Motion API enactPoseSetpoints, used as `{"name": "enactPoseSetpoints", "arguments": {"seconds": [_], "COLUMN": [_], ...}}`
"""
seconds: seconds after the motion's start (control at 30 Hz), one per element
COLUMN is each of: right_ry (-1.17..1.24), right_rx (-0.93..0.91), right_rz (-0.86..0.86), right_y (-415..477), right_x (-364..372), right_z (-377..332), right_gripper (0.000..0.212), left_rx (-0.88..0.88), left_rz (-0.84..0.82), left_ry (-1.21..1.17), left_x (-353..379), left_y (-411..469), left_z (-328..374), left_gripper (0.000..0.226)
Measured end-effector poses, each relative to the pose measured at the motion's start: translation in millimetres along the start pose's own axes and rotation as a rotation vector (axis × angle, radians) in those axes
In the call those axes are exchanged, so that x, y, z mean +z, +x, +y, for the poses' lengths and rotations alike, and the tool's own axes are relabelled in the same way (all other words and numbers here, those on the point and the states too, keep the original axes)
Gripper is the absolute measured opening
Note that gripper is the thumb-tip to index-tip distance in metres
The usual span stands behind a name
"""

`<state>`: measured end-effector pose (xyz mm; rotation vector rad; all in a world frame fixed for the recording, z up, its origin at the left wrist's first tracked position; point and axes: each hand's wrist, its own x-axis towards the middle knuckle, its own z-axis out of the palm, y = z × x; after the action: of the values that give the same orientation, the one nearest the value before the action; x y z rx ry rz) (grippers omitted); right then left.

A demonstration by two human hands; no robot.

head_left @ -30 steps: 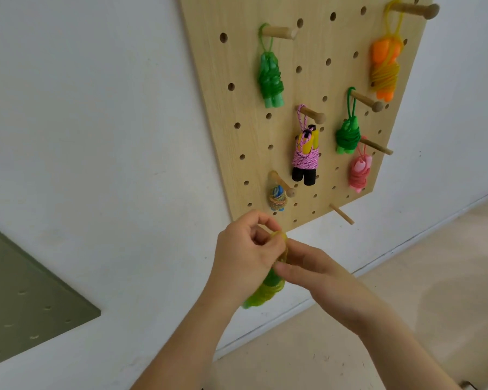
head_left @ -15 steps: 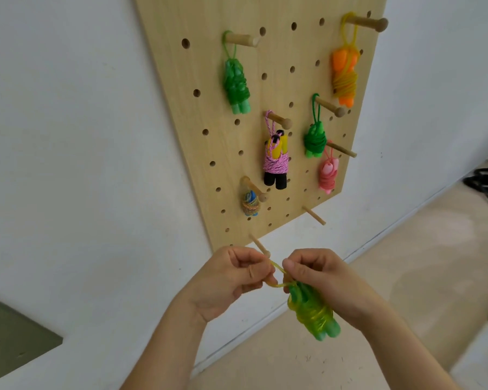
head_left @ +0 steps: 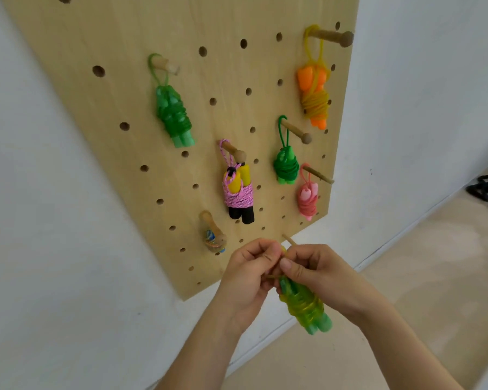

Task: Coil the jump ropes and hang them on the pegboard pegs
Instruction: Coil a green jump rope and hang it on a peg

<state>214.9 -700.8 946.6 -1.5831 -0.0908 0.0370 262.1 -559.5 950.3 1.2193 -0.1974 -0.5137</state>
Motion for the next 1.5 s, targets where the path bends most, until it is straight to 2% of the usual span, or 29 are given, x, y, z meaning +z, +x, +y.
{"name": "enactPoseSetpoints", "arguments": {"seconds": [0.13,0.3,0.43,0.57,0.7,0.77,0.93,1.23,1.37,1.43,1.5], "right_ry": [0.043,0.101,-0.024,-0.2,-0.31,-0.316,-0.362,-0.21,-0.093,-0.082,-0.191], "right_rx": [0.042,0.197,0.317,0.413,0.432,0.438,0.462,0.509,0.499,0.48,0.379], "right_rz": [0.054,-0.011,-0.158,-0.194,-0.034,0.09,0.307,0.319,0.367,0.401,0.362], "right_y": [25.0,49.3,69.3,90.9,110.5,118.9,140.6,174.7,196.4,204.1,205.6], "right_x": [-52.7,-120.5,-165.7,-190.8,-188.2,-184.3,-174.2,-170.4,-170.8,-168.9,-164.0], "right_z": [11.2,41.1,82.4,134.7,192.4,219.8,265.9,293.8,291.8,290.7,288.2], "right_gripper": [0.025,0.02,0.014,0.013,0.017,0.02,0.008,0.019,0.013,0.013,0.022], "left_rx": [-0.016,-0.071,-0.195,-0.29,-0.293,-0.281,-0.242,-0.092,-0.011,-0.011,-0.031], "left_rz": [0.063,0.08,0.052,0.108,0.256,0.311,0.341,0.361,0.377,0.468,0.593], "left_ry": [0.015,0.12,0.206,0.34,0.465,0.554,0.784,1.089,1.163,1.097,0.937], "left_x": [33.3,51.8,44.7,32.8,30.4,24.3,6.6,-16.8,-27.3,-32.3,-36.1], "left_y": [46.4,96.1,121.1,141.6,177.6,199.1,237.7,265.1,287.1,300.1,307.2], "left_z": [-9.5,-44.6,-81.3,-120.9,-154.0,-170.3,-202.0,-225.2,-222.2,-221.1,-220.6], "left_gripper": [0.038,0.029,0.02,0.016,0.005,0.007,0.011,0.007,0.02,0.024,0.022]}}
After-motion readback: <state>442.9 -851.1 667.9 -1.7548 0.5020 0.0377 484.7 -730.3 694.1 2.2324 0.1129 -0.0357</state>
